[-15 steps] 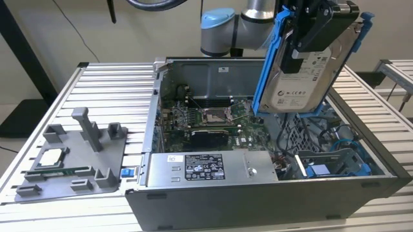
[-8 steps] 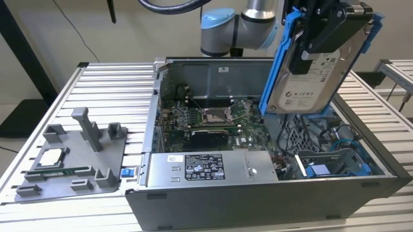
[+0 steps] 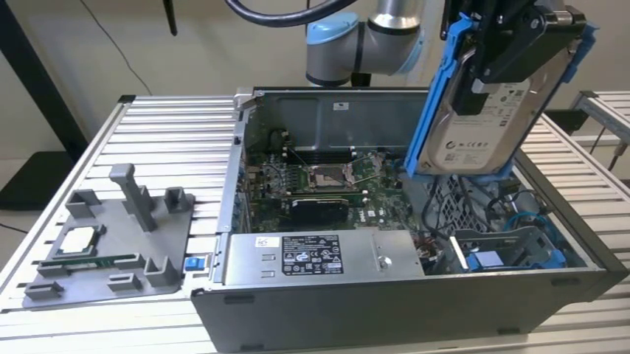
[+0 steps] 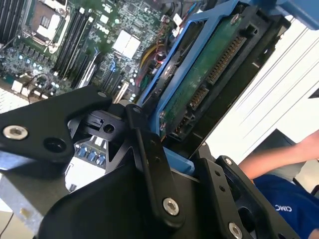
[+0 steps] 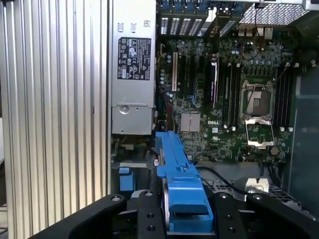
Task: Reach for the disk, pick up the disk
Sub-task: 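Pick up the disk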
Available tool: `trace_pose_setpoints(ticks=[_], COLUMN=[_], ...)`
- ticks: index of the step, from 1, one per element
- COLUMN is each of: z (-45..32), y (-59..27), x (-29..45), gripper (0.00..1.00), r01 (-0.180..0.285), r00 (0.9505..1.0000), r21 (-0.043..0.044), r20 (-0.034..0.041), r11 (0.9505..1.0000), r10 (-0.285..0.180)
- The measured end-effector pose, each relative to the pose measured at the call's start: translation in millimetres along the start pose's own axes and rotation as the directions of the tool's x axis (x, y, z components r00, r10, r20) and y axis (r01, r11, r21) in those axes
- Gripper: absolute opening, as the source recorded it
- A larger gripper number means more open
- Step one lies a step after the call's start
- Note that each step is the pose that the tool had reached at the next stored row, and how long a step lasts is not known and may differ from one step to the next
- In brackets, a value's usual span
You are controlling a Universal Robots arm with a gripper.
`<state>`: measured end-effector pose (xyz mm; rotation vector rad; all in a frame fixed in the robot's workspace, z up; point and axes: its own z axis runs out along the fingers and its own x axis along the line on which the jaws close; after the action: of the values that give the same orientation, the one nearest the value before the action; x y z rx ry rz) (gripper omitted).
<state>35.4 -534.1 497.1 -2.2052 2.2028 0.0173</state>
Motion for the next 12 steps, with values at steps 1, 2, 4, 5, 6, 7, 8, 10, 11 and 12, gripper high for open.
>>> trace_pose_setpoints(ticks=[1, 2, 4, 5, 6, 7, 8, 10, 11, 12], z=[0.2, 0.3, 0.5, 0.7, 0.8, 0.9, 1.1, 1.4, 1.7, 1.8], y=[-1.5, -3.2, -7.3, -9.4, -11.4, -13.2, -14.8, -18.1, -19.6, -21.1], x=[0.3, 0.6, 1.6, 2.3, 3.0, 3.6, 4.3, 5.7, 6.3, 6.8], gripper=[0.00, 0.00, 0.00, 0.00, 0.00, 0.00, 0.00, 0.00, 0.00, 0.00], r01=[0.000, 0.000, 0.000, 0.000, 0.000, 0.000, 0.000, 0.000, 0.000, 0.000], r00=[1.0000, 1.0000, 1.0000, 1.0000, 1.0000, 1.0000, 1.0000, 1.0000, 1.0000, 1.0000], r21=[0.0000, 0.0000, 0.0000, 0.0000, 0.0001, 0.0000, 0.0000, 0.0000, 0.0000, 0.0000], r20=[0.0001, 0.0000, 0.0000, 0.0002, 0.0002, 0.0000, 0.0001, 0.0000, 0.0001, 0.0001], r11=[1.0000, 1.0000, 1.0000, 1.0000, 1.0000, 1.0000, 1.0000, 1.0000, 1.0000, 1.0000], r10=[0.000, 0.000, 0.000, 0.000, 0.000, 0.000, 0.000, 0.000, 0.000, 0.000])
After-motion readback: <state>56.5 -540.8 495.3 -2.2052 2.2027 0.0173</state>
